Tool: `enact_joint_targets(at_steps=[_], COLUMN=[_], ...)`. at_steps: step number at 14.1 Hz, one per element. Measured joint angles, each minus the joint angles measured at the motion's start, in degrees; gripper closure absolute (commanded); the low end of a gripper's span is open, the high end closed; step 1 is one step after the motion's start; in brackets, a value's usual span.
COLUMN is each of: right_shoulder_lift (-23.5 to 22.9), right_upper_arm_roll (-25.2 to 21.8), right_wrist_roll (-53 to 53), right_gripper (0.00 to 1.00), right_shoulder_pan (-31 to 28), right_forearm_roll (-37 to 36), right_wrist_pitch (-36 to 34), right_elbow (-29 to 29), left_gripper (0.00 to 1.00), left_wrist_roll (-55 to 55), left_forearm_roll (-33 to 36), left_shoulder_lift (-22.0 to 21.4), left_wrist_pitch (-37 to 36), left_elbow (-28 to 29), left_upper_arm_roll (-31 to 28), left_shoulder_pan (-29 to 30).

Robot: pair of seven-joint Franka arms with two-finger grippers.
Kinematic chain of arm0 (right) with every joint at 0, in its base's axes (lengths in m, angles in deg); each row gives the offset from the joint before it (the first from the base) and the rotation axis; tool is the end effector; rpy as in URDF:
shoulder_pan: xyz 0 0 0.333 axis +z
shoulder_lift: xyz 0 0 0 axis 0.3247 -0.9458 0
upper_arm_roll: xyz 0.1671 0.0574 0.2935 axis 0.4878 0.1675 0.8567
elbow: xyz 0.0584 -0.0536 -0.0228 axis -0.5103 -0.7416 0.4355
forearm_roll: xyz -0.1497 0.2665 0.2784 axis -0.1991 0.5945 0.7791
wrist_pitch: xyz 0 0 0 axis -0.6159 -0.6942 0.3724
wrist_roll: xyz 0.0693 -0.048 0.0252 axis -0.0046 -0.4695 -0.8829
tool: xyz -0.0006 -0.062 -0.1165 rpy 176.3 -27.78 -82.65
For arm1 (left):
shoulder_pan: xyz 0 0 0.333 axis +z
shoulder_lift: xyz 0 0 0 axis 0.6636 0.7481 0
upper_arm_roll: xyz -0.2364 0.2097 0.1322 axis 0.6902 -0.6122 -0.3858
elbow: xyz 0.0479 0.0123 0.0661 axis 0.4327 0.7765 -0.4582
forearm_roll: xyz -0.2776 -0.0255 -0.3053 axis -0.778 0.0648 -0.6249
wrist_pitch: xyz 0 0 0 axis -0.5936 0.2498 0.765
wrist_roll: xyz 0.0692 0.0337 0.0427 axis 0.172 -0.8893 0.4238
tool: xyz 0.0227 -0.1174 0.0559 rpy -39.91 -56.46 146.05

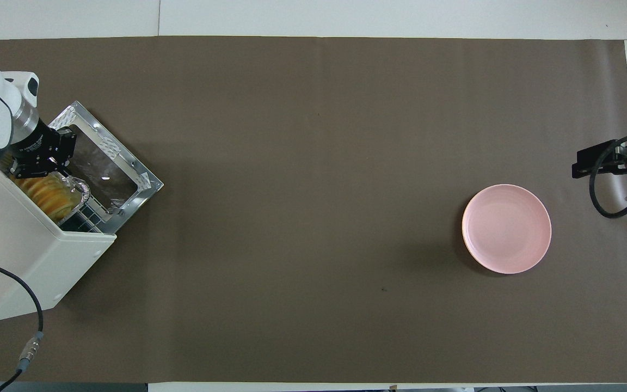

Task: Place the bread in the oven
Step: 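Lower the foil tray into the oven and open the left gripper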

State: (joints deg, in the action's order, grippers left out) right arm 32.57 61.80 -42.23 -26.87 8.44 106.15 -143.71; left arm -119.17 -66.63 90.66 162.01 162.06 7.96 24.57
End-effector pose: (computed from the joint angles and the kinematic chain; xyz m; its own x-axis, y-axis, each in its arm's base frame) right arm 0.5633 -0.0342 0.5934 0.9911 -0.1219 -0.0543 -0.1226 -0.9924 -0.0105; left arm 0.6606 0.0268 0.3837 0.7167 0.6887 -0.1102 0.6494 -0.7165 -0.2547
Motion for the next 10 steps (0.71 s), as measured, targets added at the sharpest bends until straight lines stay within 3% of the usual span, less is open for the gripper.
enact_joint_targets(at_steps=[2, 6, 8, 10], right_shoulder_lift=[0.0, 0.0, 0.0, 0.0], right_upper_arm_roll=[0.0, 0.0, 0.0, 0.0], right_wrist_roll=[0.0, 0.0, 0.0, 0.0], right_gripper=[0.0, 0.0, 0.0, 0.0], right_shoulder_pan=[0.0, 0.0, 0.0, 0.0], right_forearm_roll=[0.0, 0.0, 0.0, 0.0], right_wrist_pitch=[0.0, 0.0, 0.0, 0.0], right_elbow=[0.0, 0.0, 0.0, 0.0], left_gripper=[0.23, 0.2, 0.0, 0.0], left_wrist_roll=[1.23, 1.62, 1.62, 1.68], left_forearm_roll=[0.02, 1.12, 1.61, 1.72], left_shoulder_lift=[-0.12, -0.25, -0.28, -0.35], left_wrist_pitch=[0.09, 0.29, 0.41, 0.59], left_elbow=[0.09, 0.09, 0.08, 0.07], left_upper_arm_roll=[0.08, 0.18, 0.18, 0.22], left_shoulder_pan=[-0.05, -0.38, -0.58, -0.73])
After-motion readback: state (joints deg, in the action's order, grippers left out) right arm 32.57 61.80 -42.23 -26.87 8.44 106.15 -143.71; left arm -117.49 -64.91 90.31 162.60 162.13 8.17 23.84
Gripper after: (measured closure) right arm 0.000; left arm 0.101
